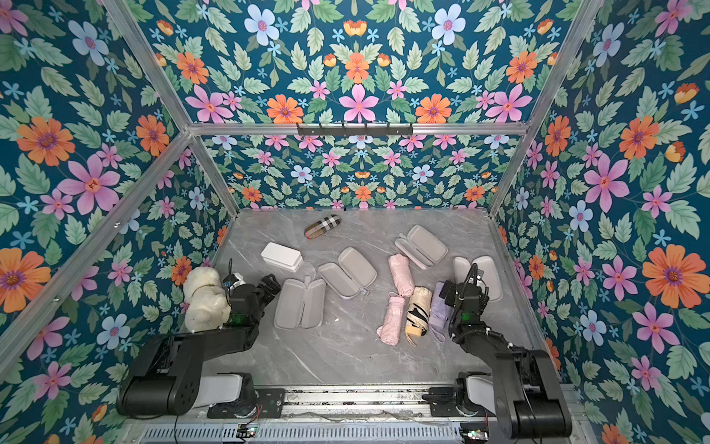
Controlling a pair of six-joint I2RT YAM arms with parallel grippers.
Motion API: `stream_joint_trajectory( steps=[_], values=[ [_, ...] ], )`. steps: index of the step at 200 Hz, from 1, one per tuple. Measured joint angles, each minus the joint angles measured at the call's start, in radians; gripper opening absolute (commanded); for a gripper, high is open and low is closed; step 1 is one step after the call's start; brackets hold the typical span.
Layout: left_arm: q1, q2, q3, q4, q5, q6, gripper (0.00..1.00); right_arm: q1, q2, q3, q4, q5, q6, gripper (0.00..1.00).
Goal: Put umbrellas into zippered umbrella sleeves
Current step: Move the umbrella sleeve at the center of the board.
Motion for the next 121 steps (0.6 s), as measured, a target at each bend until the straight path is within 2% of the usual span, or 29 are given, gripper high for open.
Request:
stream_joint_trajectory(
  steps=[20,57,90,121],
  values=[
    [0.007,0.113,0.024,0.114,-0.014,0.173,1.00,-0.007,0.102,0.026,0.085,-0.031,-0.042,0.99],
    [0.014,0.200,0.037,0.245,-0.033,0.396,1.00,-0.008,0.183,0.042,0.169,-0.076,-0.098,0.99],
    [0.018,0.225,0.044,0.321,-0.044,0.522,1.00,-0.010,0.208,0.049,0.224,-0.105,-0.128,0.99],
    [0.018,0.231,0.045,0.364,-0.048,0.588,1.00,-0.011,0.215,0.051,0.261,-0.124,-0.146,0.99]
  ],
)
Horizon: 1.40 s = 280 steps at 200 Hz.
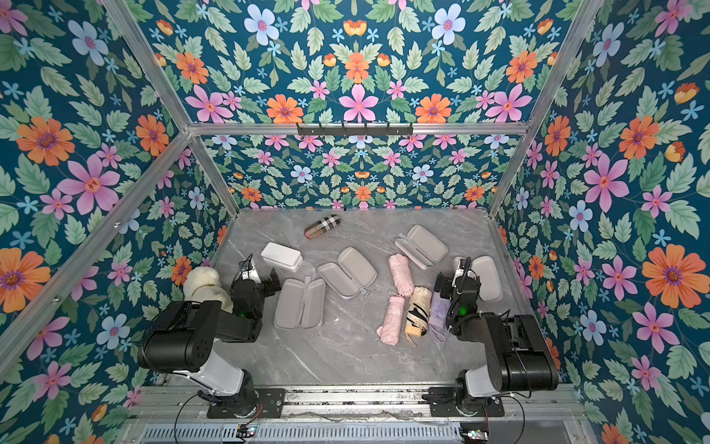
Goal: Put umbrellas into zippered umbrella sleeves
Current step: Move the umbrella sleeve at the center of the board.
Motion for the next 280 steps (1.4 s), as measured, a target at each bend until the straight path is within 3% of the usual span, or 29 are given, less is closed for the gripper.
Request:
stream_joint_trajectory(
  steps=[159,186,200,227,250,280],
  values=[
    [0.001,-0.004,-0.003,0.048,-0.026,0.066,1.00,0.008,-0.007,-0.007,0.049,-0.012,-0.029,0.99],
    [-0.049,-0.165,-0.012,-0.019,-0.092,0.085,1.00,0.092,-0.173,0.018,-0.066,0.093,-0.046,0.99],
    [-0.063,-0.282,0.006,-0.097,-0.143,0.075,0.99,0.124,-0.293,0.092,-0.216,0.164,-0.027,0.99],
    [-0.097,-0.485,0.088,-0.366,-0.243,-0.018,1.00,0.130,-0.438,0.367,-0.692,0.249,0.162,0.99],
    [-0.107,-0.602,0.210,-0.680,-0.289,-0.162,1.00,0.116,-0.507,0.427,-0.946,0.090,0.315,0.99],
    [-0.092,-0.640,0.336,-0.983,-0.238,-0.336,0.98,0.039,-0.623,0.337,-1.025,-0.236,0.506,0.81]
  ],
)
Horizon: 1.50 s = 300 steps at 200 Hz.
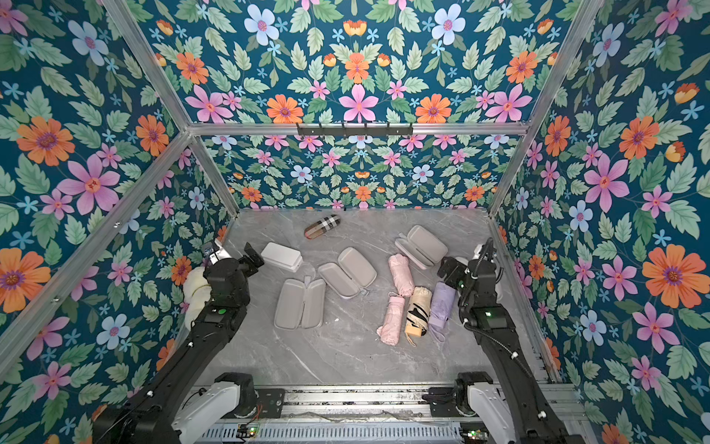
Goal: Put umbrellas into zippered umbrella sleeves
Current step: Move the umbrella sleeve at the center of the board, then pick up the umbrella from the center of the board.
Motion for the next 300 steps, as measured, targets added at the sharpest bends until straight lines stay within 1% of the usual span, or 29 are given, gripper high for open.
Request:
stream_joint_trajectory(
  steps=[8,15,29,36,45,54,64,73,78,88,99,111,127,144,154,164,179,200,208,218,232,244,267,293,300],
  values=[
    [0.006,0.000,0.020,-0.066,0.041,-0.026,0.92,0.001,-0.004,0.010,-0.015,-0.079,0.026,0.77],
    [0.009,0.004,0.040,-0.125,0.075,-0.047,0.87,0.003,0.003,0.031,-0.035,-0.119,0.047,0.74],
    [0.011,0.019,0.077,-0.210,0.140,-0.055,0.80,0.013,0.039,0.092,-0.098,-0.148,0.069,0.70],
    [0.011,0.029,0.093,-0.250,0.177,-0.068,0.79,0.035,0.069,0.126,-0.144,-0.141,0.069,0.68],
    [0.001,0.040,0.104,-0.286,0.220,-0.072,0.79,0.087,0.103,0.161,-0.212,-0.114,0.068,0.68],
    [-0.023,0.048,0.106,-0.323,0.242,-0.081,0.82,0.154,0.133,0.187,-0.276,-0.074,0.068,0.68],
    [-0.076,0.061,0.105,-0.367,0.257,-0.103,0.85,0.260,0.180,0.226,-0.360,0.001,0.066,0.71],
    [-0.125,0.076,0.105,-0.402,0.269,-0.111,0.88,0.343,0.237,0.266,-0.414,0.042,0.063,0.73],
    [-0.156,0.088,0.105,-0.422,0.280,-0.126,0.89,0.385,0.274,0.289,-0.441,0.064,0.061,0.74],
    [-0.188,0.111,0.098,-0.452,0.296,-0.138,0.90,0.462,0.343,0.327,-0.477,0.113,0.063,0.76],
    [-0.193,0.130,0.079,-0.486,0.288,-0.162,0.90,0.546,0.415,0.369,-0.512,0.171,0.066,0.76],
    [-0.187,0.141,0.054,-0.519,0.275,-0.180,0.90,0.628,0.489,0.417,-0.525,0.186,0.068,0.76],
    [-0.153,0.154,0.027,-0.529,0.279,-0.183,0.89,0.687,0.581,0.475,-0.514,0.188,0.065,0.74],
    [-0.109,0.200,0.017,-0.507,0.291,-0.183,0.83,0.710,0.673,0.525,-0.489,0.164,0.058,0.71],
    [-0.097,0.232,0.014,-0.486,0.303,-0.183,0.79,0.721,0.721,0.558,-0.481,0.148,0.045,0.69],
    [-0.095,0.263,0.007,-0.454,0.344,-0.182,0.73,0.729,0.760,0.584,-0.472,0.121,0.039,0.68],
    [-0.094,0.299,-0.010,-0.404,0.389,-0.179,0.63,0.729,0.787,0.600,-0.470,0.100,0.039,0.65],
    [-0.090,0.338,-0.036,-0.355,0.430,-0.179,0.50,0.694,0.778,0.581,-0.480,0.101,0.039,0.64],
    [-0.090,0.346,-0.045,-0.344,0.442,-0.179,0.44,0.679,0.769,0.566,-0.492,0.103,0.040,0.65],
    [-0.090,0.349,-0.055,-0.331,0.462,-0.179,0.36,0.666,0.759,0.546,-0.517,0.124,0.052,0.69],
    [-0.091,0.343,-0.072,-0.314,0.494,-0.177,0.25,0.666,0.742,0.501,-0.540,0.132,0.082,0.74],
    [-0.091,0.330,-0.090,-0.312,0.513,-0.177,0.17,0.668,0.722,0.447,-0.548,0.130,0.116,0.77],
    [-0.092,0.285,-0.122,-0.306,0.543,-0.179,0.10,0.668,0.709,0.357,-0.546,0.119,0.179,0.83],
    [-0.092,0.220,-0.156,-0.311,0.556,-0.184,0.00,0.668,0.760,0.359,-0.520,0.101,0.216,0.86],
    [-0.095,0.203,-0.161,-0.317,0.559,-0.187,0.00,0.667,0.777,0.360,-0.506,0.101,0.224,0.86]
  ],
)
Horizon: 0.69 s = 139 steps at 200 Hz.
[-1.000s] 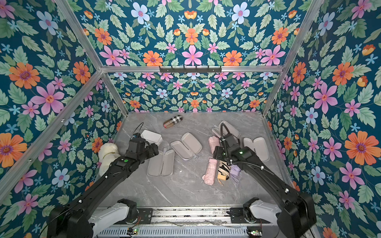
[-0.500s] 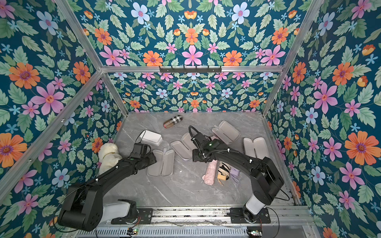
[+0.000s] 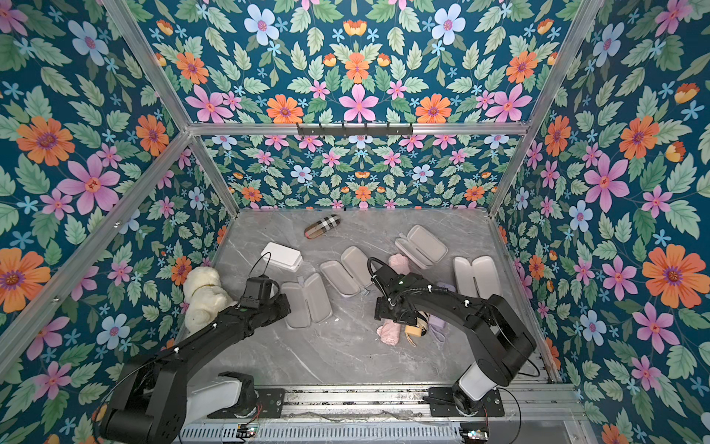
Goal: Put umbrellas into zippered umbrella sleeves
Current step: Pick up the umbrella from the center of the board.
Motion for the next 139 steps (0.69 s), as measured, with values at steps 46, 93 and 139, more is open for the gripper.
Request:
stream_joint_trajectory(
  steps=[46,93,139],
  values=[
    [-0.064,-0.092,-0.022,-0.065,0.003,-0.048,0.00,-0.003,0.080,-0.018,0.070,0.004,0.037,0.67],
    [-0.253,-0.144,-0.059,-0.100,-0.008,-0.163,0.00,-0.003,-0.108,-0.090,0.052,-0.021,-0.018,0.47],
    [-0.542,-0.108,-0.074,0.009,-0.075,-0.341,0.00,-0.010,-0.372,0.007,-0.130,-0.138,-0.189,0.29]
  ],
)
